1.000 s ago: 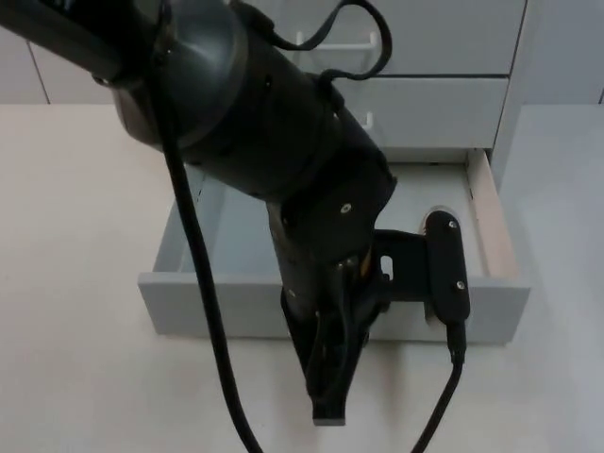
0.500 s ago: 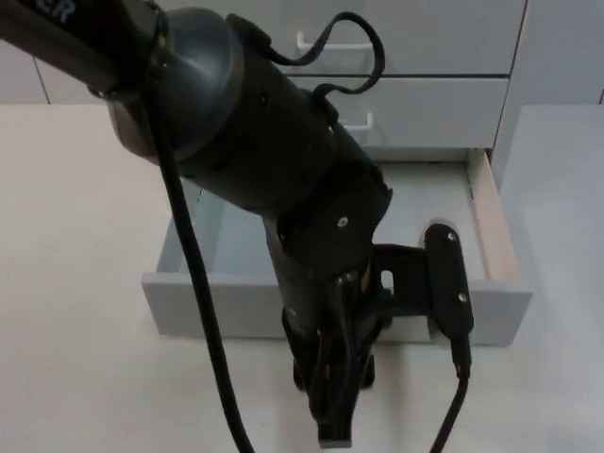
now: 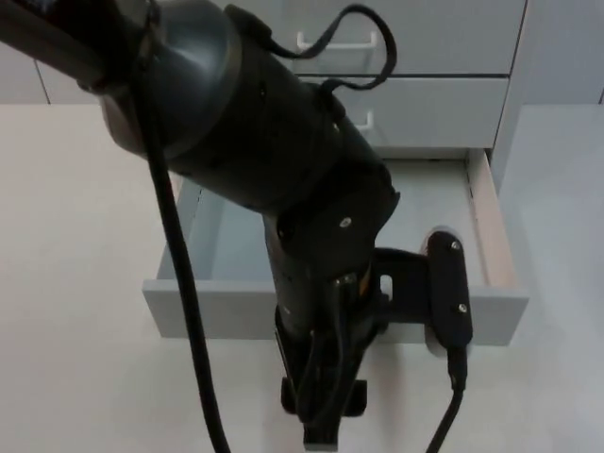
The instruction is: Open the drawer with the left hand, place the block into the drawer with the right hand, then close the drawer with the left hand.
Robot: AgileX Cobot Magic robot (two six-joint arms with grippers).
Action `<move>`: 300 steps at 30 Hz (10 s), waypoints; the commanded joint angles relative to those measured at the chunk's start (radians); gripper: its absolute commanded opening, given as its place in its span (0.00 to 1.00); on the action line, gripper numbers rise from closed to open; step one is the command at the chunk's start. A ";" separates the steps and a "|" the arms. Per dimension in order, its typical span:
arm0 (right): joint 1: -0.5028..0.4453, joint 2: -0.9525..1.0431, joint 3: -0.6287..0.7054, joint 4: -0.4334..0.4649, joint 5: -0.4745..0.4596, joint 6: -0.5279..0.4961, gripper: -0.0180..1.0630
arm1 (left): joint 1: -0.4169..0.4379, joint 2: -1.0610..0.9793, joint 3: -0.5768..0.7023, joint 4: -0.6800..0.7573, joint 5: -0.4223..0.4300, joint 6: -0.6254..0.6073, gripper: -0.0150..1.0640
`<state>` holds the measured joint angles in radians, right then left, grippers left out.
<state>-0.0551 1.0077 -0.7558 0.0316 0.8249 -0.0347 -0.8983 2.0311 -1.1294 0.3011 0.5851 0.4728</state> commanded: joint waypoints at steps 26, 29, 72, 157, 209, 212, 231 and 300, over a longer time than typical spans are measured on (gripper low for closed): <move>-0.005 -0.006 -0.008 -0.002 0.008 0.000 0.99 | -0.009 -0.678 -0.020 -0.087 0.192 -0.215 0.66; -0.005 -0.006 -0.008 -0.002 0.008 0.000 0.99 | -0.009 -0.718 -0.011 -0.090 0.185 -0.215 0.66; -0.005 -0.006 -0.008 0.044 0.052 -0.003 0.99 | 0.967 -1.343 0.426 -0.760 0.256 -0.106 0.99; 0.615 0.535 0.329 -0.474 -0.479 0.959 0.02 | 0.967 -1.343 0.426 -0.700 0.347 -0.065 0.99; 0.696 0.751 -0.301 -0.275 -0.371 0.573 0.02 | 0.967 -1.343 0.426 -0.570 0.265 -0.146 0.99; 0.696 0.829 -0.334 -0.229 -0.476 0.573 0.02 | 0.967 -1.343 0.426 -0.570 0.262 -0.146 0.99; 0.696 1.012 -0.400 -0.239 -0.530 0.611 0.48 | 0.967 -1.343 0.426 -0.570 0.248 -0.146 0.99; 0.136 -0.056 -0.036 -0.306 0.036 0.412 0.60 | 0.967 -1.341 0.426 -0.634 0.247 -0.132 0.99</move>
<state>0.0938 0.9600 -0.7926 -0.2787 0.8695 0.3899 0.0652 0.6937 -0.7087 -0.3144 0.8384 0.3352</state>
